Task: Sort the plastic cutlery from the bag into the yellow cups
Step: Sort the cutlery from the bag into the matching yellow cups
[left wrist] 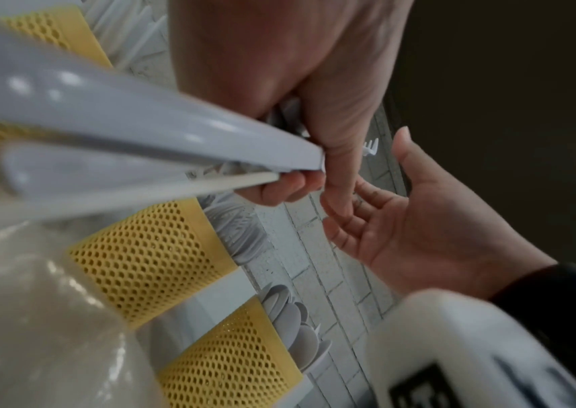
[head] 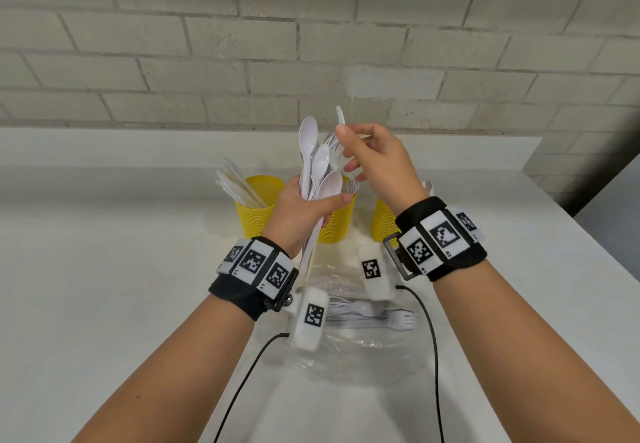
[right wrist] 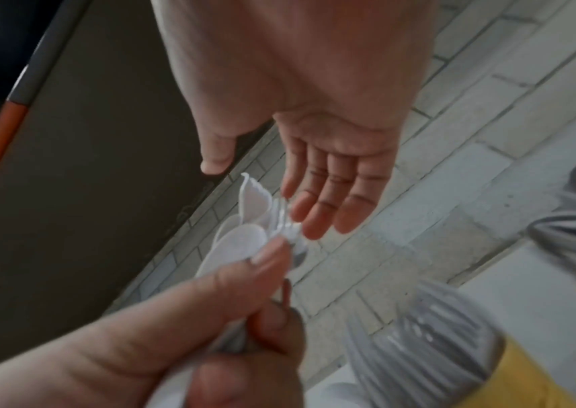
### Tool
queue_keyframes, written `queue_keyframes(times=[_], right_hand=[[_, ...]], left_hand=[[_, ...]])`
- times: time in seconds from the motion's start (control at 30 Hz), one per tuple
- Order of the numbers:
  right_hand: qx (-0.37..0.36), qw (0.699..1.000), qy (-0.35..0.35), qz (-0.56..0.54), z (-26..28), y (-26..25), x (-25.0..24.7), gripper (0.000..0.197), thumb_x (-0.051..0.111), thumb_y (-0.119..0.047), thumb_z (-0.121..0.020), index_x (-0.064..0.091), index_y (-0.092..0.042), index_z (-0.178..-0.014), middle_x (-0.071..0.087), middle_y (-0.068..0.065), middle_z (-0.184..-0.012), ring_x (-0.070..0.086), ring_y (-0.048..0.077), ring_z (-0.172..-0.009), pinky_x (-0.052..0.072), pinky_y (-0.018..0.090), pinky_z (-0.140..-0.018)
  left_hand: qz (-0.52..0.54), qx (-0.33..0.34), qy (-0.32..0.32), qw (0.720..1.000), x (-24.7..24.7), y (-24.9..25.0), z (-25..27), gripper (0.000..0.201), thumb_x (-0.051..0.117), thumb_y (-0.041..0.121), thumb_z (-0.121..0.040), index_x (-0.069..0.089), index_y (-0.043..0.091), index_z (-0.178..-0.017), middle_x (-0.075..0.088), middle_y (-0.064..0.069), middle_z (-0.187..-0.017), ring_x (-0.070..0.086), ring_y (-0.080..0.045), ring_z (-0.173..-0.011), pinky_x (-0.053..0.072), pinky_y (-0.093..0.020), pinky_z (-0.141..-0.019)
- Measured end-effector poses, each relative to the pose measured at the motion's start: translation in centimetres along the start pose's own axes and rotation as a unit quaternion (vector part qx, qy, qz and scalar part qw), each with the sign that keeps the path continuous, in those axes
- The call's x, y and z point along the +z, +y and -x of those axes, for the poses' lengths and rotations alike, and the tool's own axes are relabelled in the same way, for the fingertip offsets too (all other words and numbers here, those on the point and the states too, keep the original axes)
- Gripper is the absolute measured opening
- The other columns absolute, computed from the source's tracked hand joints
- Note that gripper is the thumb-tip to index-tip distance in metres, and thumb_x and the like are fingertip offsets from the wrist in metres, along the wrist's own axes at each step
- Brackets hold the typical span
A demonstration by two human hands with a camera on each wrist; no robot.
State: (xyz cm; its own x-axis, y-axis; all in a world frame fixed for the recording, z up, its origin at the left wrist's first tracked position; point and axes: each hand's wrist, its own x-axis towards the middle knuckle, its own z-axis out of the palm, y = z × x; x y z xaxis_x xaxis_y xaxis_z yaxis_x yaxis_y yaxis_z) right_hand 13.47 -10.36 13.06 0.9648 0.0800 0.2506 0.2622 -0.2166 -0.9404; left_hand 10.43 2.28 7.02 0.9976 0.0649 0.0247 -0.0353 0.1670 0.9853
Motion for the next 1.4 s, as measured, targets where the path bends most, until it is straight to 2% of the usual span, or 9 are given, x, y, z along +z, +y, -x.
queue_keyframes(times=[0.1,0.27,0.37,0.43,0.63,0.9,1.1,1.23,1.4], right_hand=[[0.047,0.999,-0.006,0.027,-0.3,-0.4,0.6,0.06,0.057,-0.057,-0.084,0.049,-0.016,-0.128,0.062,0.005,-0.098,0.066,0.015,-0.077,0.055,0.032,-0.073],[0.063,0.996,-0.056,0.01,0.0,-0.4,1.0,0.045,0.043,-0.047,-0.095,0.065,-0.007,-0.1,0.069,0.011,-0.089,0.067,0.026,-0.081,0.055,0.042,-0.079],[0.082,0.994,-0.029,-0.059,0.0,-0.3,0.8,0.032,0.041,-0.029,-0.099,0.062,-0.007,-0.09,0.065,0.008,-0.078,0.064,0.02,-0.069,0.056,0.035,-0.067],[0.09,0.99,-0.028,-0.101,0.0,-0.3,0.5,0.027,0.041,-0.023,-0.1,0.06,-0.01,-0.085,0.065,0.007,-0.076,0.064,0.017,-0.064,0.055,0.027,-0.059],[0.08,0.987,-0.071,-0.116,0.4,-0.1,0.4,0.02,0.05,-0.014,-0.095,0.061,-0.005,-0.109,0.066,0.004,-0.081,0.065,0.007,-0.058,0.054,0.02,-0.057],[0.096,0.984,-0.051,-0.142,-0.2,0.3,-0.5,0.014,0.05,-0.007,-0.095,0.059,-0.002,-0.103,0.063,0.012,-0.087,0.063,0.019,-0.071,0.056,0.021,-0.057],[0.108,0.981,-0.024,-0.156,-0.7,0.4,-0.8,0.012,0.051,-0.007,-0.095,0.061,-0.011,-0.089,0.064,0.009,-0.087,0.064,0.02,-0.078,0.057,0.023,-0.063],[0.108,0.979,-0.01,-0.172,-1.2,0.2,-1.1,0.016,0.046,-0.008,-0.097,0.059,-0.009,-0.105,0.065,0.012,-0.099,0.065,0.023,-0.086,0.057,0.029,-0.072],[0.082,0.976,-0.015,-0.2,-1.5,-0.2,-1.5,0.019,0.043,-0.006,-0.098,0.056,-0.007,-0.111,0.066,0.008,-0.092,0.07,0.012,-0.067,0.059,0.025,-0.065]], left_hand=[[-0.009,0.005,-0.003,1.0,-0.1,0.1,0.2,0.04,0.079,0.004,-0.072,0.057,0.001,-0.105,0.054,0.003,-0.055,0.043,-0.015,-0.046,0.038,-0.025,-0.044],[0.015,0.024,-0.023,0.999,-0.2,0.5,0.7,0.042,0.077,0.002,-0.074,0.057,-0.002,-0.111,0.059,-0.027,-0.077,0.047,-0.016,-0.049,0.042,-0.026,-0.046],[0.024,0.004,-0.033,0.999,-0.3,0.7,0.8,0.027,0.072,0.0,-0.079,0.058,0.006,-0.101,0.062,-0.005,-0.064,0.055,-0.014,-0.051,0.048,-0.023,-0.048],[0.032,-0.001,-0.046,0.998,-0.3,0.8,0.9,0.022,0.069,0.0,-0.081,0.058,0.008,-0.099,0.064,0.001,-0.061,0.059,-0.012,-0.051,0.05,-0.022,-0.049],[0.035,-0.012,-0.073,0.997,-0.2,0.9,1.1,0.014,0.065,0.0,-0.085,0.059,0.006,-0.096,0.064,-0.001,-0.059,0.061,-0.013,-0.05,0.051,-0.023,-0.049],[0.063,-0.028,-0.076,0.995,-0.5,0.7,0.9,0.015,0.064,-0.001,-0.084,0.064,0.009,-0.096,0.072,-0.003,-0.071,0.068,-0.014,-0.059,0.057,-0.024,-0.057],[0.056,-0.036,-0.07,0.995,-0.8,0.5,0.6,0.012,0.064,0.004,-0.085,0.064,0.009,-0.097,0.071,-0.002,-0.07,0.065,-0.013,-0.055,0.055,-0.023,-0.052],[0.057,-0.025,-0.06,0.996,-1.1,0.4,0.4,0.022,0.064,0.007,-0.086,0.057,0.003,-0.106,0.065,0.0,-0.065,0.05,-0.011,-0.046,0.043,-0.021,-0.044],[0.041,0.003,-0.046,0.998,-1.3,0.6,0.3,0.029,0.065,0.008,-0.086,0.056,0.0,-0.113,0.062,-0.007,-0.073,0.048,-0.012,-0.047,0.042,-0.021,-0.044]])
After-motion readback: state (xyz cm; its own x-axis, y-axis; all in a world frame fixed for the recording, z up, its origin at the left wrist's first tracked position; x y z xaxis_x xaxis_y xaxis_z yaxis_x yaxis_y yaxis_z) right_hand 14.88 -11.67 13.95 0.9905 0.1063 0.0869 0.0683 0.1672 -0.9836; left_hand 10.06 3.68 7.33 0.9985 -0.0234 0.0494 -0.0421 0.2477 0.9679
